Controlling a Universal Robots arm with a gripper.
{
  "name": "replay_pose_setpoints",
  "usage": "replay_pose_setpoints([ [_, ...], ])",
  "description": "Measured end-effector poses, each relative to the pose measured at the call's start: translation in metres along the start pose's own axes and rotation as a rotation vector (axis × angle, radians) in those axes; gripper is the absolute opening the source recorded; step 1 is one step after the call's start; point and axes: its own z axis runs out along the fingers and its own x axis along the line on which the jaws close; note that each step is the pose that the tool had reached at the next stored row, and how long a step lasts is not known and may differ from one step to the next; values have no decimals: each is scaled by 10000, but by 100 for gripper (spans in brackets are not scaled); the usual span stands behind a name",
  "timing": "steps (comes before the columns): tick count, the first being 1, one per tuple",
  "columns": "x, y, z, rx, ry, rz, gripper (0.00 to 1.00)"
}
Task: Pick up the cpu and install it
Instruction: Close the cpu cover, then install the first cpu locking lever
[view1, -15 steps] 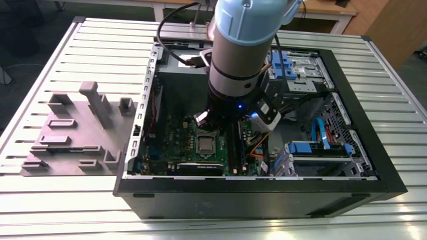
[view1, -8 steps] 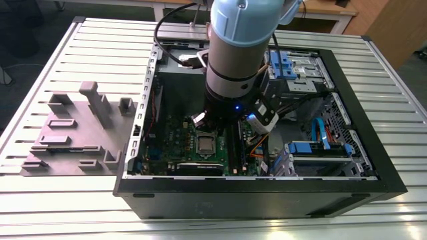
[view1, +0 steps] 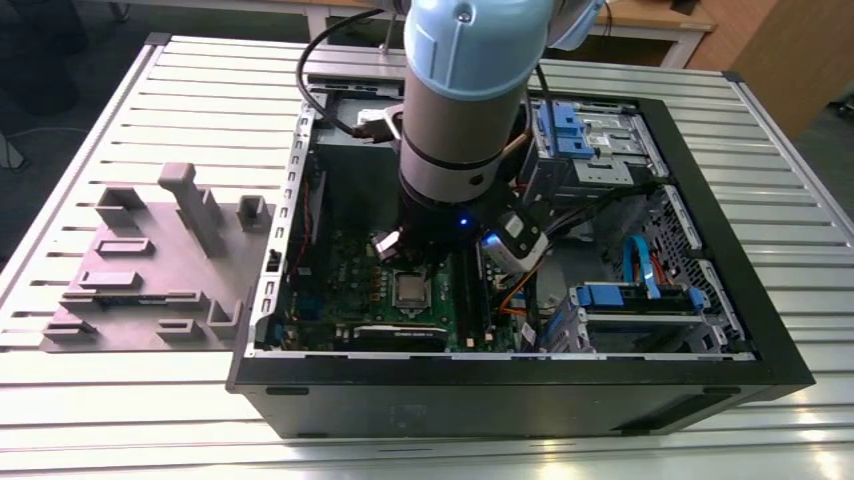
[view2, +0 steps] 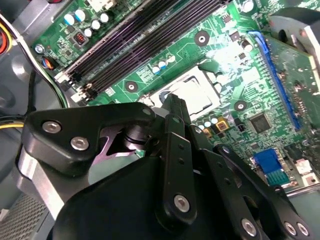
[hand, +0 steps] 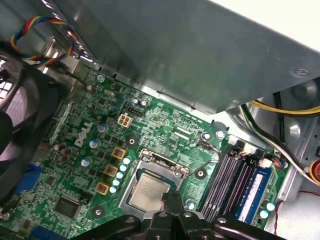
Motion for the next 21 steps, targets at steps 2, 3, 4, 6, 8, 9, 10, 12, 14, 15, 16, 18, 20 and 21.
replay_pose_setpoints([
  [2, 3, 0, 0, 0, 0, -1, 10],
  [3, 4, 0, 0, 3, 2, -1, 10],
  [4, 6, -1, 0, 5, 2, -2, 10],
  [6, 23, -2, -1, 4, 2, -3, 10],
  [8, 52, -4, -2, 5, 2, -4, 10],
  [9, 65, -8, -3, 5, 3, -4, 10],
  [10, 70, -9, -3, 5, 3, -4, 10],
  [12, 70, -9, -3, 5, 3, -5, 10],
  [14, 70, -9, -1, 17, 8, -4, 10],
  [15, 70, -9, -1, 17, 8, -4, 10],
  [16, 70, -9, -1, 18, 8, -5, 10],
  [18, 70, -9, -1, 18, 9, -4, 10],
  [20, 70, -9, -1, 19, 9, -4, 10],
  [21, 70, -9, -1, 20, 9, -4, 10],
])
